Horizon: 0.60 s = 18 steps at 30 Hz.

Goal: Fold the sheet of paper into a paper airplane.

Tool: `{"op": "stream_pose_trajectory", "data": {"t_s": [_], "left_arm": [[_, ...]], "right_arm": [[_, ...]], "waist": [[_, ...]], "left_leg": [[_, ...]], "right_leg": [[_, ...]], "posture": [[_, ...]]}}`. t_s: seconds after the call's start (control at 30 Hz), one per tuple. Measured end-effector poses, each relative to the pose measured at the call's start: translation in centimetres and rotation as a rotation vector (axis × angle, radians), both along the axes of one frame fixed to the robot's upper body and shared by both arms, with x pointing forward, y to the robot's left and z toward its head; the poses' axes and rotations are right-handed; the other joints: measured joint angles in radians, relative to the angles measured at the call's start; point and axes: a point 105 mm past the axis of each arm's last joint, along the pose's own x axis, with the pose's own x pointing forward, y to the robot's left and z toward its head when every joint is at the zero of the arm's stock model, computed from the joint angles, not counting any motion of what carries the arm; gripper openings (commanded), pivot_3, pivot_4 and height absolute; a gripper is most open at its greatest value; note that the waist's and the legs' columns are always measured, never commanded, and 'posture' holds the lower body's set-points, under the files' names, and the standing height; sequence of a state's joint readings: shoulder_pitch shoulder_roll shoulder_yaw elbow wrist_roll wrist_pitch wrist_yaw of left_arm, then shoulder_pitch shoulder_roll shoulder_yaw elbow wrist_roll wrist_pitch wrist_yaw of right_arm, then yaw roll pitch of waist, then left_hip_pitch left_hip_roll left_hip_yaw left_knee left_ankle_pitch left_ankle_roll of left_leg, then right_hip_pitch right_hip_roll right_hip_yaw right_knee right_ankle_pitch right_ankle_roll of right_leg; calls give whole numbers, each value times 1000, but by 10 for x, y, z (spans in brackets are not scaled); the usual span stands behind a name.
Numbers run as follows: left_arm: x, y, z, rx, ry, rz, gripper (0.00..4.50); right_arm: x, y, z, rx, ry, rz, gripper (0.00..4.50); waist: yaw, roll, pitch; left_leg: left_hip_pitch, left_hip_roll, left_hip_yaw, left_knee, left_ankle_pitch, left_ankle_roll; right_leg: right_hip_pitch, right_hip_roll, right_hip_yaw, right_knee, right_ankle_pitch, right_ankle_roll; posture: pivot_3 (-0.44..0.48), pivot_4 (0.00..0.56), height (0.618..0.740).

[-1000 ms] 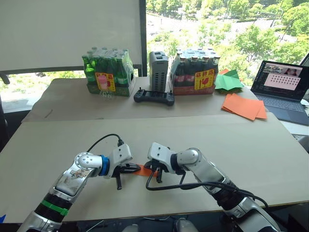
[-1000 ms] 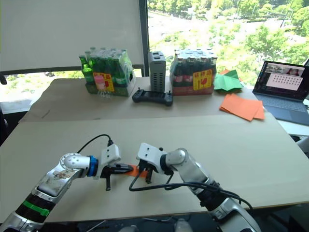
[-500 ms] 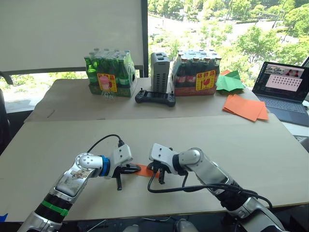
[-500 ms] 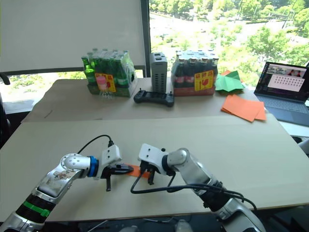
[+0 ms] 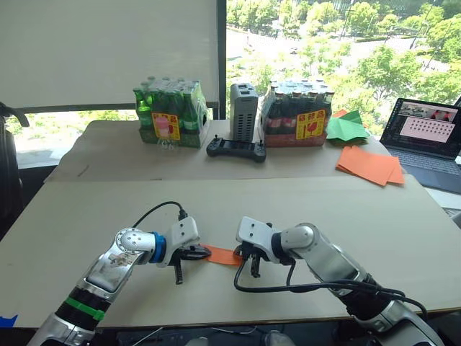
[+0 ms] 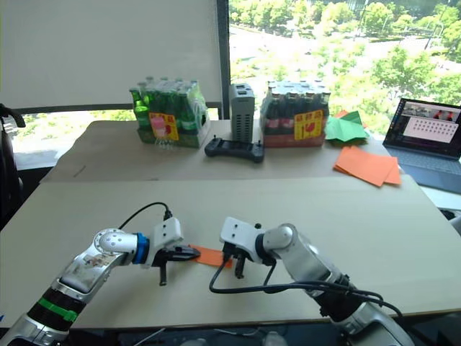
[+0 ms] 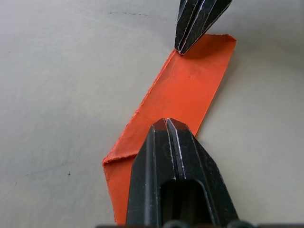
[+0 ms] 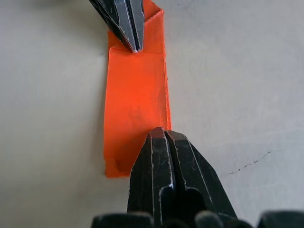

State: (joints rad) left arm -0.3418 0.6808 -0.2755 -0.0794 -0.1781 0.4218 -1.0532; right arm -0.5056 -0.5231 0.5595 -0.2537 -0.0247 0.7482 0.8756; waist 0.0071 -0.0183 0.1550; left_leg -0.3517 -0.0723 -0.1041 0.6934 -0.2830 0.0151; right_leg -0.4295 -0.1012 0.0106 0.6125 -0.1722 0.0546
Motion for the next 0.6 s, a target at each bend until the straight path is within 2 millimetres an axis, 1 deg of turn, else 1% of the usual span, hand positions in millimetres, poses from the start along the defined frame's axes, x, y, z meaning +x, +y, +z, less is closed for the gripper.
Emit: {"op": "stream_pose_trajectory", "data": {"t_s": [0.23, 0.3, 0.37, 0.4, 0.6], "left_arm": [[1, -1, 0, 3, 0, -6, 0], [1, -1, 0, 4, 0, -8, 0], [1, -1, 0, 3, 1, -11, 0], [1, -1, 0, 4, 1, -13, 0], [2, -2, 1, 2, -4, -16, 0]], "right_arm": [[-7, -21, 0, -39, 10, -48, 20], [-9, -24, 0, -43, 14, -58, 20], [-8, -25, 2, -35, 21, -73, 20], [-6, -25, 6, -17, 12, -83, 20], [-4, -17, 14, 67, 31, -110, 20]], "waist": [[6, 0, -1], [6, -1, -1], [6, -1, -1], [6, -1, -1], [-4, -1, 0]], "left_leg": [[0, -2, 0, 0, -2, 3], [0, -2, 0, 0, -2, 3], [0, -2, 0, 0, -2, 3], [0, -2, -1, 0, -2, 3], [-4, -2, 0, 0, -2, 3]], "right_leg": [[3, -3, -1, -1, -2, 3], [3, -4, -1, -2, -2, 4], [3, -4, -1, -2, -3, 4], [3, -4, -1, -2, -3, 4], [-4, -3, -1, 0, -2, 3]], "posture": [[0, 150, 699], [0, 150, 699], [0, 150, 699], [0, 150, 699], [0, 150, 699]]}}
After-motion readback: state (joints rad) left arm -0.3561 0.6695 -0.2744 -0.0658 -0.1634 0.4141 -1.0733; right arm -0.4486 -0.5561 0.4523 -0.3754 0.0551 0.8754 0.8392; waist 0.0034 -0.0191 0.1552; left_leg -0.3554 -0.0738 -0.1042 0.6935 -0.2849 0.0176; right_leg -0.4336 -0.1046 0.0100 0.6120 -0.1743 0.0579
